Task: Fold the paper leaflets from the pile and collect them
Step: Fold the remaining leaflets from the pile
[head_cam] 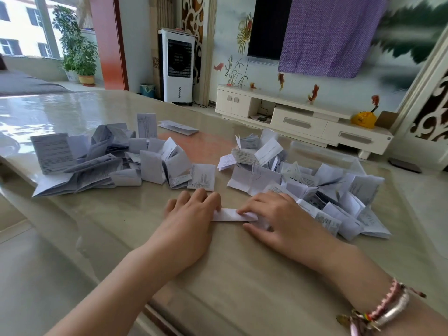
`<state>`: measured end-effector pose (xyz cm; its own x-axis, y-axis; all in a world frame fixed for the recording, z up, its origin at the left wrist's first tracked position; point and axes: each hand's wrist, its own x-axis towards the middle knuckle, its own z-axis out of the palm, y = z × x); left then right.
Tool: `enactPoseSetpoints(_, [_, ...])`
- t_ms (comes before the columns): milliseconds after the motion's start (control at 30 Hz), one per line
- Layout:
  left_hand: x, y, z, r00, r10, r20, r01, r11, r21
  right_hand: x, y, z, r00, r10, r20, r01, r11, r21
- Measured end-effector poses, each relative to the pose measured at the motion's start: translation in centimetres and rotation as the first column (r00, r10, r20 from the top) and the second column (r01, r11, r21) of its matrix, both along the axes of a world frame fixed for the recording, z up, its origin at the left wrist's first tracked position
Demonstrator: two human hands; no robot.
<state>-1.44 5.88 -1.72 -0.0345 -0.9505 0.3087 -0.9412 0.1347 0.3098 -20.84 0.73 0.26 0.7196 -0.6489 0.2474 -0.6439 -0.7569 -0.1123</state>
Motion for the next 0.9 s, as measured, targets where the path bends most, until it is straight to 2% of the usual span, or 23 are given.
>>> enactPoseSetpoints(133, [0.5, 0.5, 0.0, 0.999, -0.008, -0.054, 0.008, 1.0, -0.009, 0.5, 0.3, 0.0, 1.0, -0.006, 0.014, 0.007, 0.996, -0.089])
enactPoseSetpoints(300, [1.3, 0.5, 0.2, 0.993, -0.013, -0.117, -0.001, 0.993, -0.116, 0.8, 0.6, 0.2, 0.996, 0.042, 0.083, -0.031, 0.99, -0.135])
enactPoseSetpoints(433, [1.5, 0.6, 0.4, 0.994, -0.051, -0.101, 0.047, 0.998, -0.044, 1.1, 1.2, 0.3, 0.992, 0.086, 0.094, -0.073, 0.988, -0.137])
enactPoseSetpoints(600, [1.9, 0.9, 0.5, 0.985, -0.085, -0.152, 0.095, 0.994, 0.06, 1.7, 1.6, 0.2, 0.981, 0.091, 0.171, -0.109, 0.989, 0.098])
enactPoseSetpoints(733, [1.9, 0.9, 0.0, 0.976, -0.049, -0.212, 0.055, 0.998, 0.022, 1.8, 1.7, 0.1, 0.961, 0.065, 0.27, -0.14, 0.952, 0.271])
enactPoseSetpoints(833, [1.9, 0.9, 0.0, 0.964, -0.015, -0.265, 0.024, 0.999, 0.03, 2.0, 1.6, 0.3, 0.937, -0.017, 0.349, -0.134, 0.905, 0.403])
enactPoseSetpoints(900, [2.0, 1.0, 0.1, 0.956, 0.005, -0.293, 0.004, 1.0, 0.031, 2.5, 1.4, 0.2, 0.903, -0.095, 0.419, -0.104, 0.898, 0.428])
